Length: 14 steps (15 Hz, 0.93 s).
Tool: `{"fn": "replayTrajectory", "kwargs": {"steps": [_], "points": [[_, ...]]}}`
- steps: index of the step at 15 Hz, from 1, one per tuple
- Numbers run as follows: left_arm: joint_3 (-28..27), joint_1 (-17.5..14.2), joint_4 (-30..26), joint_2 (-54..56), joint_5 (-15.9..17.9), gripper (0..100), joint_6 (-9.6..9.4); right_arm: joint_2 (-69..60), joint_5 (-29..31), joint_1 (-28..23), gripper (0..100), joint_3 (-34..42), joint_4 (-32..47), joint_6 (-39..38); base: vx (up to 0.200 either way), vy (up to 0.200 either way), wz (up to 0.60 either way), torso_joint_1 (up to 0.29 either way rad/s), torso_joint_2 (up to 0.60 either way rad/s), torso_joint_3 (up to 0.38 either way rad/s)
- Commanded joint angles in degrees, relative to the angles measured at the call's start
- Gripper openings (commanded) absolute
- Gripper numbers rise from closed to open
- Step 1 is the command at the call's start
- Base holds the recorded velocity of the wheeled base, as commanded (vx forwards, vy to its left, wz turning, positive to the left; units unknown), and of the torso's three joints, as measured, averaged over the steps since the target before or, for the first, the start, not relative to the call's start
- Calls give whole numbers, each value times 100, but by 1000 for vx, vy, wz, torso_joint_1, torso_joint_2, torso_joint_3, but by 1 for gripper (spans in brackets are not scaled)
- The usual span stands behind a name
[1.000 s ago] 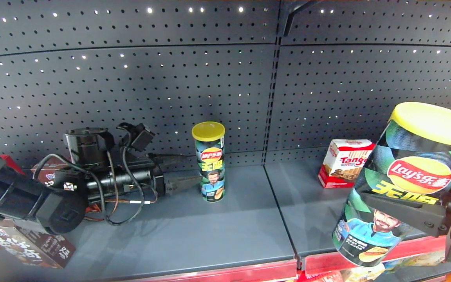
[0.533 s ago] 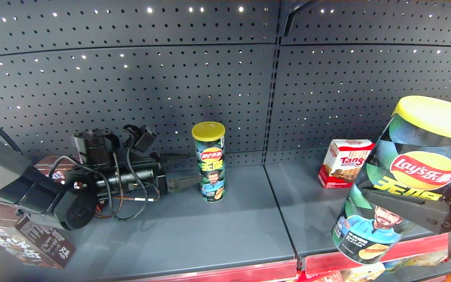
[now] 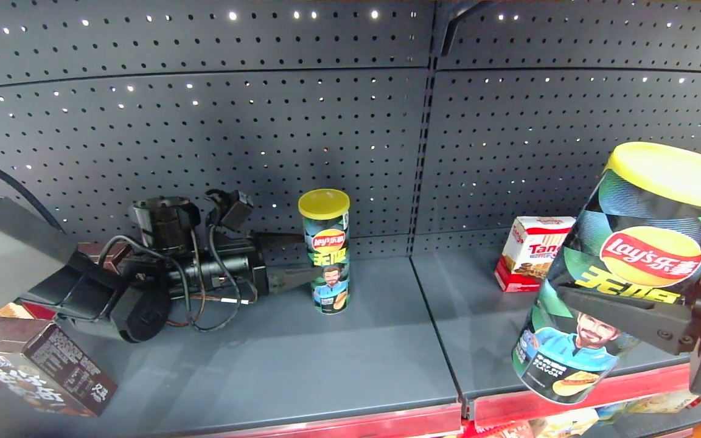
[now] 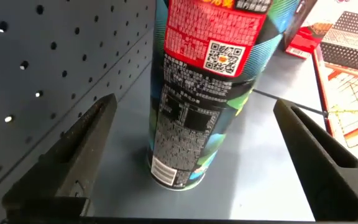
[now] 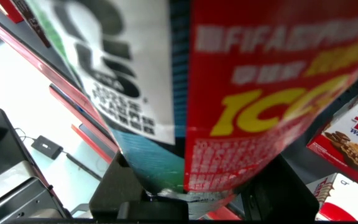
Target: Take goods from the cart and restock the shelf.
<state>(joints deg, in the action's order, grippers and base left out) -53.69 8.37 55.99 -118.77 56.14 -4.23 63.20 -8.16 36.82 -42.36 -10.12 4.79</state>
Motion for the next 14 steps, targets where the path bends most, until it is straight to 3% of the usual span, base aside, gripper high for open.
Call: {"fn": "replayTrajectory", "kwargs": {"steps": [1,5,8,10,14], "points": [[-80,41,-1,-129,2,100,1,17,-2,10,0,-9,1,4,0,0,0,0,0,0],[-309,94,-9,-278,125,100,10,17,-11,10,0,0,1,4,0,0,0,0,0,0],[-652,156,-1,-471,152,100,124,17,-11,10,0,-9,1,4,0,0,0,0,0,0],[-678,164,-1,-506,319,100,159,26,-11,10,0,-35,1,4,0,0,0,0,0,0],[-687,164,17,-603,345,100,159,79,-19,10,0,-35,-8,4,0,0,0,0,0,0]]}}
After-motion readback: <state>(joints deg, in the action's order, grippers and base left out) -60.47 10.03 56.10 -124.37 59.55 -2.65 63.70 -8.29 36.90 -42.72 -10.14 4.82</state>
